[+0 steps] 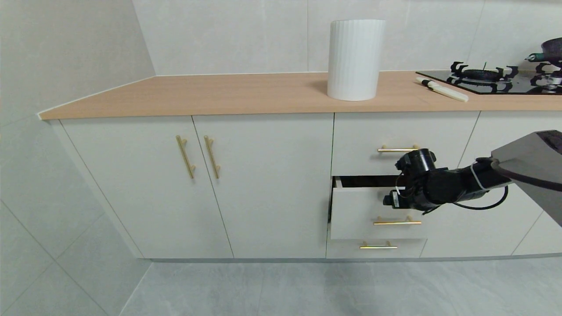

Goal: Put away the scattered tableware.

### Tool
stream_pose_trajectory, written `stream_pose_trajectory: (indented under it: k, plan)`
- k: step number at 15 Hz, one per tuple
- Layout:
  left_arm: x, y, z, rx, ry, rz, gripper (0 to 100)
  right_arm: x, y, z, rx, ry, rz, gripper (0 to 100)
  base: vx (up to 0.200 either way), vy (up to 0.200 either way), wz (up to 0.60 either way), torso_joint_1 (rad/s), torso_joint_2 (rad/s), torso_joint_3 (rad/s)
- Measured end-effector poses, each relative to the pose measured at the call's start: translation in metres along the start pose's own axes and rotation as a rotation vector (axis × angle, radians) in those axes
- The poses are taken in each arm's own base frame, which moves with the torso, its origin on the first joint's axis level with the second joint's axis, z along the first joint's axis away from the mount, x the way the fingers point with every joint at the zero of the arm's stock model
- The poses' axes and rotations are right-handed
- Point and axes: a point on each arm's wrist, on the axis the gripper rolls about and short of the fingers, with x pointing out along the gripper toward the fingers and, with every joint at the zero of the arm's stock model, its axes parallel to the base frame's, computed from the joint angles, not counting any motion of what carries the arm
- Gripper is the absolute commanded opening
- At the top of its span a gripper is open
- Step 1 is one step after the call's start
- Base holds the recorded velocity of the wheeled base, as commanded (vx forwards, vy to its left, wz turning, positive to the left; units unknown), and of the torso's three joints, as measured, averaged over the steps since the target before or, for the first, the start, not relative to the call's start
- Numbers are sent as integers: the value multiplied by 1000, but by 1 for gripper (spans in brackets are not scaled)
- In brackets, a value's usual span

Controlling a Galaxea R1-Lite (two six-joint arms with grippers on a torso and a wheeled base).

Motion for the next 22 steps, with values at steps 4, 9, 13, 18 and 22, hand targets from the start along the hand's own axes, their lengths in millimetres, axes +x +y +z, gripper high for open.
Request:
stream_pose_trajectory:
  k: [4,9,13,18,22]
  plan:
    - [0,0,0,0,0,0,100,20,3,2,65,-137,-34,100,0,0,0,0,0,0]
    - [0,0,0,0,0,0,100,37,6,1,97,-216,-54,100,0,0,0,0,0,0]
    - [0,0,0,0,0,-1,100,45,8,3,119,-292,-76,100,0,0,0,0,0,0]
    - [0,0,0,0,0,0,100,49,7,4,129,-300,-80,100,0,0,0,0,0,0]
    - [0,0,0,0,0,0,100,42,5,5,135,-314,-78,100,0,0,0,0,0,0]
